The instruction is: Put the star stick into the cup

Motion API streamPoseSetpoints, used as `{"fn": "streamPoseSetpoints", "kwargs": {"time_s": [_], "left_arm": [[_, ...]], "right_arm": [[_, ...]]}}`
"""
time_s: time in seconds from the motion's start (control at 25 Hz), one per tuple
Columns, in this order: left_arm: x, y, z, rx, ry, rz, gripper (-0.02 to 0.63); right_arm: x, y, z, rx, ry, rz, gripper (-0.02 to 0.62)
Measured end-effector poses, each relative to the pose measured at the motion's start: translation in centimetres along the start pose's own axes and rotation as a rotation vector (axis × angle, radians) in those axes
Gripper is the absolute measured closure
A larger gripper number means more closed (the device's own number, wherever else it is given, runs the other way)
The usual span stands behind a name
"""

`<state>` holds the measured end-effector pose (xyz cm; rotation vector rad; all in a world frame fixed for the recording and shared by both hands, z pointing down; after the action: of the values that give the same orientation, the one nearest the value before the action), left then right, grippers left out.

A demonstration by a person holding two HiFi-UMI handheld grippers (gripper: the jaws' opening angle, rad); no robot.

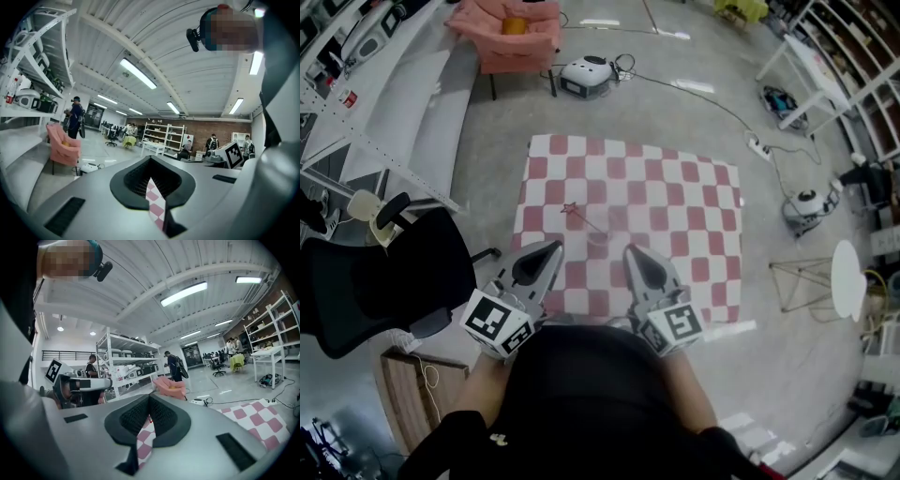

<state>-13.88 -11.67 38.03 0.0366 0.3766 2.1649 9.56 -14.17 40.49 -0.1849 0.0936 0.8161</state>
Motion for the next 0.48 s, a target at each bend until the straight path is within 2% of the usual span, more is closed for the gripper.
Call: {"fn": "streamPoseSetpoints", "kwargs": {"time_s": [0.12, 0.24, 0.48], "left_arm": [[0.5, -0.6, -0.1, -0.035, -0.018, -0.003, 0.566], [0.8, -0.8, -0.2, -0.040, -0.043, -0.042, 0.566], [1.5, -0.9, -0.1, 0.019, -0.060, -0.050, 0.566]], "right_arm": [[-0.3, 0.5, -0.1, 0.010, 0.007, -0.032, 0.580], [-0.4, 1.0, -0.2, 0.040, 0.014, -0.045, 0.580], [-0.6, 2.6, -0.5, 0.136, 0.036, -0.087, 0.580]]}}
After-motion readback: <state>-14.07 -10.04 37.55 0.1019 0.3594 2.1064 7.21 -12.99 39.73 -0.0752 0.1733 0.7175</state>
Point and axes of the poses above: the fingertips, and each gripper's own axes: x backward along the fingers, y to its left, z out of its underside, the point moved 9 cm from there along x, backward along the fingers, and after that the axes turned 4 degrees about x, right-handed, at the moved point
